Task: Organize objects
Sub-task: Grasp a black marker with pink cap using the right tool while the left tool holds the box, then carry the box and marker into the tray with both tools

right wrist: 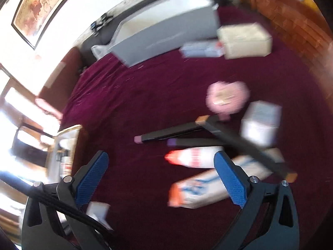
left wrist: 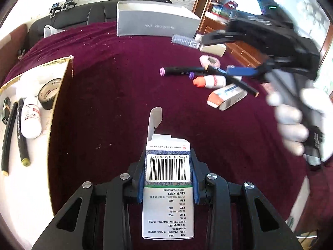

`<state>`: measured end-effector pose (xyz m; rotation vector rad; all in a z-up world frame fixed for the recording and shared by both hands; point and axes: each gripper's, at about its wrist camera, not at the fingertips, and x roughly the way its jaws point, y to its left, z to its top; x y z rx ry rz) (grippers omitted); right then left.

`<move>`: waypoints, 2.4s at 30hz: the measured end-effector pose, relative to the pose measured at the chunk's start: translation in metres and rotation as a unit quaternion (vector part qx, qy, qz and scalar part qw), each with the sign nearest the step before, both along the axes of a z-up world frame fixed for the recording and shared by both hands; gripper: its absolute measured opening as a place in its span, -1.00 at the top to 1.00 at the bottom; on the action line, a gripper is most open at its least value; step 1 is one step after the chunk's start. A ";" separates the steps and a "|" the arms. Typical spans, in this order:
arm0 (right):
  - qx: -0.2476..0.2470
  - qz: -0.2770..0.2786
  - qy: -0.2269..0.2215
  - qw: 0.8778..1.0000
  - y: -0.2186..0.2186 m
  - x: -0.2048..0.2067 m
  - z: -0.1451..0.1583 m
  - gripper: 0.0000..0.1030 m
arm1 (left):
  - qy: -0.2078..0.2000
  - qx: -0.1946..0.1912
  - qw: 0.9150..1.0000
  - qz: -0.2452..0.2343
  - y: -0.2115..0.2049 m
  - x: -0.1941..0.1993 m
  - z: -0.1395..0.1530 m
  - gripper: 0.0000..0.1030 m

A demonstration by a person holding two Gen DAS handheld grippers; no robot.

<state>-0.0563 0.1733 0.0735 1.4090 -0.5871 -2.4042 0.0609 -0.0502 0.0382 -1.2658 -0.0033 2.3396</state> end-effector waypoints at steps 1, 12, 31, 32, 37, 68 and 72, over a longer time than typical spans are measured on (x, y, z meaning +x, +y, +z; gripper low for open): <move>-0.017 0.005 -0.021 1.000 -0.007 -0.010 -0.007 -0.98 | 0.002 0.005 1.000 0.000 -0.003 0.002 0.003 0.43; 0.042 -0.024 -0.094 0.994 -0.048 -0.087 -0.025 -0.97 | 0.000 0.043 0.999 0.012 -0.036 0.008 0.013 0.43; 0.289 0.137 -0.041 0.946 -0.087 -0.076 -0.033 0.12 | -0.009 0.071 0.997 0.020 -0.060 -0.004 0.014 0.43; 0.280 0.135 -0.046 0.949 -0.087 -0.075 -0.030 0.27 | -0.010 0.070 0.997 0.021 -0.060 -0.005 0.014 0.43; 0.218 0.143 -0.074 0.962 -0.092 -0.069 -0.023 0.72 | -0.007 0.068 0.997 0.027 -0.062 -0.002 0.015 0.43; -0.002 0.136 0.023 0.990 -0.134 0.033 0.012 0.75 | 0.071 0.020 0.976 0.204 -0.219 -0.001 0.058 0.42; -0.032 0.168 0.019 0.985 -0.165 0.037 0.022 0.75 | 0.074 -0.009 0.971 0.227 -0.247 -0.014 0.058 0.42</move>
